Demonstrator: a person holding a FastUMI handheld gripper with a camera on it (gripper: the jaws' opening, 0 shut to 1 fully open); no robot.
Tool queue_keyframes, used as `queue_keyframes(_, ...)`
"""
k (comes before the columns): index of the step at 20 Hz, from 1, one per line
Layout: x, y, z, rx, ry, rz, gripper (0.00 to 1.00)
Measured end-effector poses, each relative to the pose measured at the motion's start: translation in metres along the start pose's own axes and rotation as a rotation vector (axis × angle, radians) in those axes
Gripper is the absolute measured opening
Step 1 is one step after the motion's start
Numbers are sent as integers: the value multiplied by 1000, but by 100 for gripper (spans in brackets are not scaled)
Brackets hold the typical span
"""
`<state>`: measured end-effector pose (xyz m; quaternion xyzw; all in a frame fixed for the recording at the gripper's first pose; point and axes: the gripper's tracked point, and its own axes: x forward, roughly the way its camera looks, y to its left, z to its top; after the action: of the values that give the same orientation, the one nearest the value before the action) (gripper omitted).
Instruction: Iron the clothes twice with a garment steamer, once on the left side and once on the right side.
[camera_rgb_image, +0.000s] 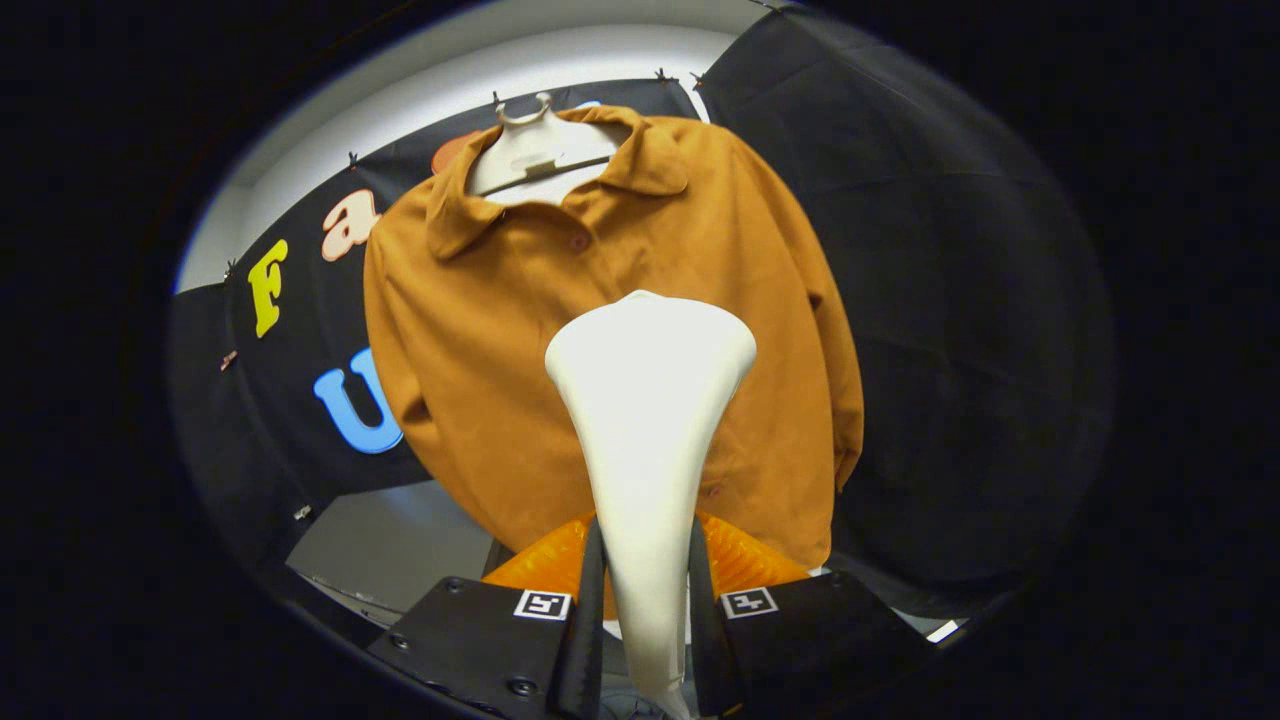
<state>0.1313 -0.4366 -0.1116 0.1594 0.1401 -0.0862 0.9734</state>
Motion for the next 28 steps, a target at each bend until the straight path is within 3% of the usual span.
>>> queue_keyframes(4, 21, -20, 50, -20, -68, -12, 40)
queue_keyframes(9, 55, -31, 60, -6, -55, 12, 40)
queue_keyframes(18, 82, -47, 7, 42, 54, 36, 39)
queue_keyframes(28, 84, -75, -72, 63, 192, -21, 40)
